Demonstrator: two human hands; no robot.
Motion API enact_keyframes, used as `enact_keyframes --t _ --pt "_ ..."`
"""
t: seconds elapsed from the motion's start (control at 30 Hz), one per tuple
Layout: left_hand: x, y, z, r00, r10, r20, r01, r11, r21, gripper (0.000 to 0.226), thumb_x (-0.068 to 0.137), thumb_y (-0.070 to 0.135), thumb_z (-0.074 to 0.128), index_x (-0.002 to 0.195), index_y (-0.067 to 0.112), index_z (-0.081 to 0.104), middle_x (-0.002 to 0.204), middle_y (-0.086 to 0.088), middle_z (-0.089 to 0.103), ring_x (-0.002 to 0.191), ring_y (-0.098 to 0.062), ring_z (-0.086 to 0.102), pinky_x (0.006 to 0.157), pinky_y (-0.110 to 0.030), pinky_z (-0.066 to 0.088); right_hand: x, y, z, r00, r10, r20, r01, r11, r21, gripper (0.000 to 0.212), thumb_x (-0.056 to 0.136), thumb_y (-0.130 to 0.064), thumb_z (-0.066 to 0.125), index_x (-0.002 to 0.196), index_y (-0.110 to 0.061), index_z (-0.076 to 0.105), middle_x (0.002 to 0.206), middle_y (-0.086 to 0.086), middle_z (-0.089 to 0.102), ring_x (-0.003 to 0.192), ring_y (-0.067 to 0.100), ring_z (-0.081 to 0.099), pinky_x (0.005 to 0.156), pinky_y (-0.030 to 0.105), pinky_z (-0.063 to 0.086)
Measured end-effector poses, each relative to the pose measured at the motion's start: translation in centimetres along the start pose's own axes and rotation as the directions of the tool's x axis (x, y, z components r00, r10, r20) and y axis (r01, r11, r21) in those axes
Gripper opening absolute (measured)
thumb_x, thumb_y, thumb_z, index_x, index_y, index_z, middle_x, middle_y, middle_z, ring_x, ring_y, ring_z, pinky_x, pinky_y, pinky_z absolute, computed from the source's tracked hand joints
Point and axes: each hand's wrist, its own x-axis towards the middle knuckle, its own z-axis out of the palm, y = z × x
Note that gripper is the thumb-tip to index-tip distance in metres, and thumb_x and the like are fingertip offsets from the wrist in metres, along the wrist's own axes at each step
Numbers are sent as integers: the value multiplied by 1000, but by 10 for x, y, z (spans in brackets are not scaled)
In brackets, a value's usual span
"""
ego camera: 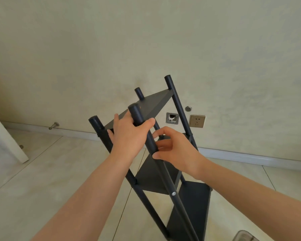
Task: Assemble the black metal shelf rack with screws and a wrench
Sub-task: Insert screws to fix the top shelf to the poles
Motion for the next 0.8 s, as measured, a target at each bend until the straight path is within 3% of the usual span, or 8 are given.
enact_keyframes --t 0.1,0.17,0.33,0.47,0.53,0.6,0.7,0.8 --pt "-19 4 -4 998 41 39 -40 999 -19 14 91 43 66 96 46 53 125 3 54 151 -27 22 120 -59 17 -20 -1 -5 999 20 33 -22 999 45 28 86 -10 73 103 -28 60 98 -6 75 90 8 72 84 24 58" --pt "-33 9 -8 995 66 78 -64 998 -24 30 90 38 68 81 47 41 123 2 54 145 -28 34 118 -59 23 -34 2 -16 999 44 11 -44 998 51 18 87 -20 73 102 -27 66 96 -12 75 92 3 71 87 22 56" --pt "-53 7 -17 990 122 77 -116 990 -82 31 87 19 70 105 40 55 117 17 56 142 -20 39 119 -56 26 -65 30 -61 938 197 -285 -203 979 10 8 92 -33 67 100 -34 66 102 -18 66 96 2 61 70 13 43" --pt "-61 4 -30 979 160 125 -152 986 -73 41 85 13 70 119 37 66 128 24 53 109 5 52 117 -40 30 -87 58 -89 855 328 -402 -305 944 123 18 94 -28 64 112 -24 65 112 -4 66 105 16 61 95 38 50" --pt "-62 2 -38 967 183 179 -162 978 -129 44 83 8 70 117 36 70 130 35 54 101 17 52 96 -16 38 -90 63 -97 825 365 -432 -333 931 150 25 95 -27 64 119 -19 62 118 3 65 112 24 60 103 46 48" --pt "-63 -3 -44 952 206 228 -170 971 -167 47 81 5 70 115 37 71 119 46 56 105 24 51 88 -12 40 -90 64 -102 805 374 -461 -349 926 142 30 96 -28 62 124 -20 57 123 3 63 112 27 59 100 44 48" --pt "-60 -8 -51 935 244 257 -203 963 -179 43 74 13 76 108 40 75 124 49 52 135 18 32 105 -20 30 -89 67 -104 795 379 -474 -351 924 150 39 96 -29 61 133 -22 50 130 3 59 113 27 57 100 42 48" --pt "-57 -13 -58 918 281 279 -238 955 -178 42 70 21 79 107 42 74 129 47 50 139 20 19 108 -22 22 -86 68 -105 805 370 -463 -355 927 124 46 97 -30 60 140 -24 44 135 0 55 115 23 57 102 40 47"
